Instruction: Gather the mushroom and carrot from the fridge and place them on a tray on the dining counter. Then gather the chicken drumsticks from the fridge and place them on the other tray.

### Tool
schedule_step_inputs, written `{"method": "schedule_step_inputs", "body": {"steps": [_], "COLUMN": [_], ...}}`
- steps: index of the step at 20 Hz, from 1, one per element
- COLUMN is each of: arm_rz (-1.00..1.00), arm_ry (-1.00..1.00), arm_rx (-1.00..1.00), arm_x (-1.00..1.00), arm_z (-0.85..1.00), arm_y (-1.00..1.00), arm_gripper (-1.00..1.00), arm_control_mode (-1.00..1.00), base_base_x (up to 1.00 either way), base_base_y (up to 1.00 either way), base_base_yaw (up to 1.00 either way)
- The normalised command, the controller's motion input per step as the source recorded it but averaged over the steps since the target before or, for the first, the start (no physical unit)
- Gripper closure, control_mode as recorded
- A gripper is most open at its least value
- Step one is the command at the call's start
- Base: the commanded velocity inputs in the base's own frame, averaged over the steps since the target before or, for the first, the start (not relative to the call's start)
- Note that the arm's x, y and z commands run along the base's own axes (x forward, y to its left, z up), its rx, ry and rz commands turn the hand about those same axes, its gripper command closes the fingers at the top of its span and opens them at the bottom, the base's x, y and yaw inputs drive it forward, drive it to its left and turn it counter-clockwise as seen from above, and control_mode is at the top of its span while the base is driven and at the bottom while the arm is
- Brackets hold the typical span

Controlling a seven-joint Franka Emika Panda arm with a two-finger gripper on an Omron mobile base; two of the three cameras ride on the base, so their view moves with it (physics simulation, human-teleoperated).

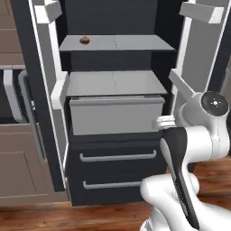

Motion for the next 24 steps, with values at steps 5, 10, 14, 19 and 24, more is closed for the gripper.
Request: {"method": "schedule_step_inputs", "body": {"steps": [5,10,14,19,24], "arm_rz": [0.00,0.00,0.00,0.00,0.05], "arm_ry": [0.00,0.00,0.00,0.00,-0.02], "arm_rx": [0.00,0.00,0.00,0.00,0.00], "arm_x": [0.00,0.00,0.00,0.00,0.33], "arm_z": [0.00,0.00,0.00,0.00,0.15], "arm_y": [0.00,0.00,0.00,0.00,0.14], "arm_gripper": [-1.00,-1.00,-1.00,-1.00,-1.00], "arm_control_mode": [1.00,1.00,1.00,1.00,-1.00], "base_base_x": [0.69,0.69,0.70,0.73,0.26], "base_base_y": [0.39,0.37,0.28,0.30,0.13], "base_base_yaw": [-0.21,-0.20,-0.19,-0.15,-0.01]}}
